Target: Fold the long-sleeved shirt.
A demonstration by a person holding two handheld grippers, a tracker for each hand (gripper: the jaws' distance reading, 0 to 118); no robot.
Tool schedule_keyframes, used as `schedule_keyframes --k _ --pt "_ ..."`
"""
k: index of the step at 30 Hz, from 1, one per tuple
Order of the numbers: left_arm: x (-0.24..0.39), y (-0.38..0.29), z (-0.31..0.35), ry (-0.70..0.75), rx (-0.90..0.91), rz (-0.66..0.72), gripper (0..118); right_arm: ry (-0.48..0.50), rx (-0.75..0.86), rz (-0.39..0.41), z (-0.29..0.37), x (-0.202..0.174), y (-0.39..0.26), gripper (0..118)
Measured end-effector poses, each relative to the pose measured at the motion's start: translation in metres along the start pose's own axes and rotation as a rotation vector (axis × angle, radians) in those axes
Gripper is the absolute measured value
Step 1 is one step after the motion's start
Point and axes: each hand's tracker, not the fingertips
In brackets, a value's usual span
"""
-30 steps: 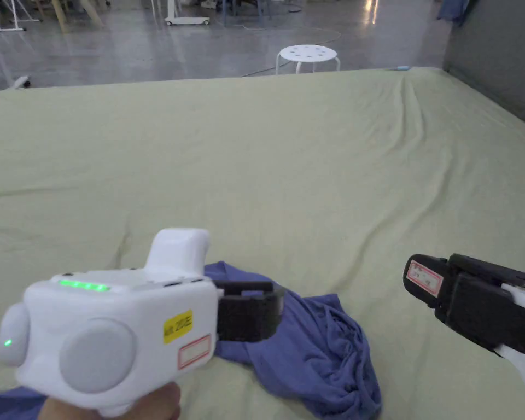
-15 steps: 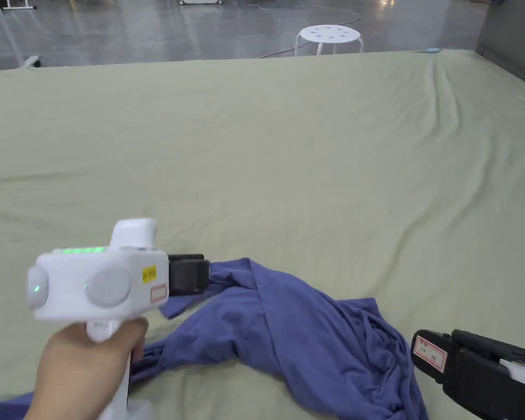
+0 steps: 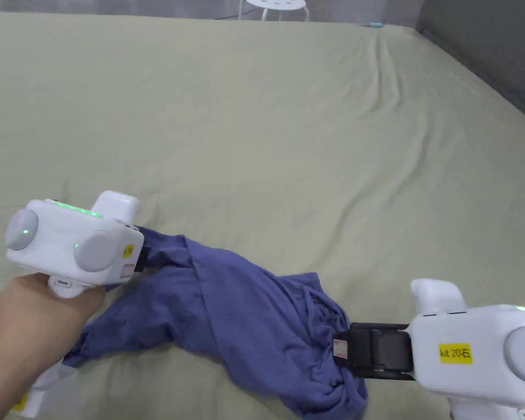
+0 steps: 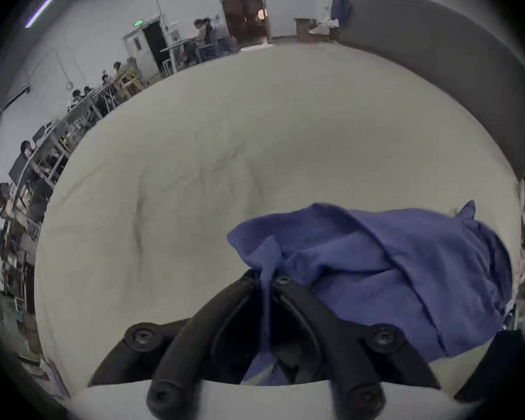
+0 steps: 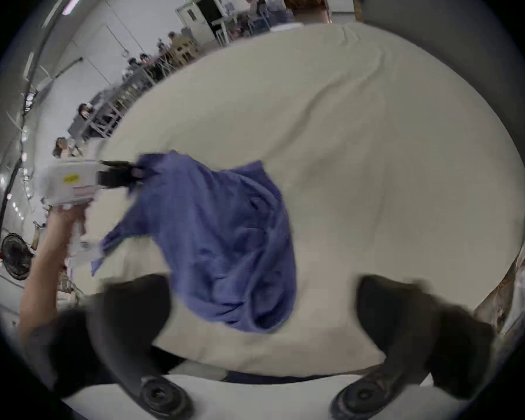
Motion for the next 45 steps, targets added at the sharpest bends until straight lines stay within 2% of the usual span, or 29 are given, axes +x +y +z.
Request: schedule_keyframes --k 1,2,3,4,5,6,7,8,9,10,12,16,22,24,27,29,31,35,36,38,44,45 --pt "-0.014 0.002 -0.002 -0.008 0.02 0.044 2 0.013 0.001 0.033 -0.012 -0.002 0.004 117" --pt "-0.021 0.002 0.007 -0.02 0.037 0.075 2 0.045 -0.061 0.056 -0.025 -0.001 0.005 117" --pt "-0.028 0.002 0.016 -0.038 0.055 0.107 2 0.056 -0.106 0.086 -0.035 -0.003 0.005 117" --pt "-0.035 0.002 0.026 -0.051 0.072 0.138 2 0.028 -0.106 0.087 -0.034 -0.002 -0.001 109" --pt "-0.033 -0.001 0.04 -0.059 0.091 0.162 2 0.019 -0.105 0.098 -0.035 -0.005 -0.005 89" --pt "-0.037 -0.003 0.052 -0.053 0.113 0.178 2 0.06 -0.121 0.129 -0.037 -0.008 -0.009 56" --pt "-0.041 -0.006 0.064 -0.05 0.132 0.184 2 0.157 -0.124 0.104 -0.037 -0.01 -0.011 22" --pt "-0.044 -0.009 0.075 -0.062 0.154 0.2 2 0.109 -0.111 0.105 -0.03 -0.013 -0.011 19" --pt "-0.047 -0.014 0.089 -0.081 0.174 0.23 2 0.044 -0.081 0.145 -0.024 -0.018 -0.011 17" --pt "-0.051 -0.02 0.106 -0.108 0.195 0.27 2 0.031 -0.045 0.184 -0.015 -0.022 -0.011 6" --pt "-0.057 -0.033 0.144 -0.158 0.259 0.32 2 0.079 0.071 0.207 0.02 -0.03 -0.012 5" --pt "-0.062 -0.054 0.23 -0.185 0.43 0.405 2 0.231 0.309 0.172 0.106 -0.04 -0.015 4" --pt "-0.079 -0.032 0.326 -0.224 0.651 0.461 2 0.325 0.504 0.181 0.197 -0.087 0.025 3" --pt "-0.086 -0.009 0.343 -0.187 0.678 0.455 2 0.372 0.543 0.2 0.218 -0.106 0.053 3" --pt "-0.106 0.034 0.363 -0.183 0.739 0.466 2 0.292 0.619 0.277 0.254 -0.146 0.105 3" --pt "-0.124 0.069 0.376 -0.218 0.793 0.505 2 0.29 0.643 0.279 0.276 -0.171 0.14 2" --pt "-0.139 0.108 0.392 -0.129 0.816 0.501 2 0.286 0.669 0.297 0.299 -0.198 0.184 2" --pt "-0.167 0.178 0.414 0.001 0.848 0.453 2 0.187 0.73 0.363 0.34 -0.248 0.265 2" --pt "-0.176 0.196 0.42 0.039 0.867 0.445 2 0.144 0.747 0.339 0.348 -0.258 0.288 2" --pt "-0.19 0.219 0.43 0.103 0.887 0.432 2 0.089 0.778 0.346 0.361 -0.275 0.322 2" --pt "-0.236 0.285 0.428 0.175 0.89 0.41 2 0.04 0.794 0.287 0.38 -0.309 0.399 2" --pt "-0.236 0.289 0.425 0.178 0.896 0.415 2 -0.012 0.805 0.292 0.379 -0.313 0.41 2"
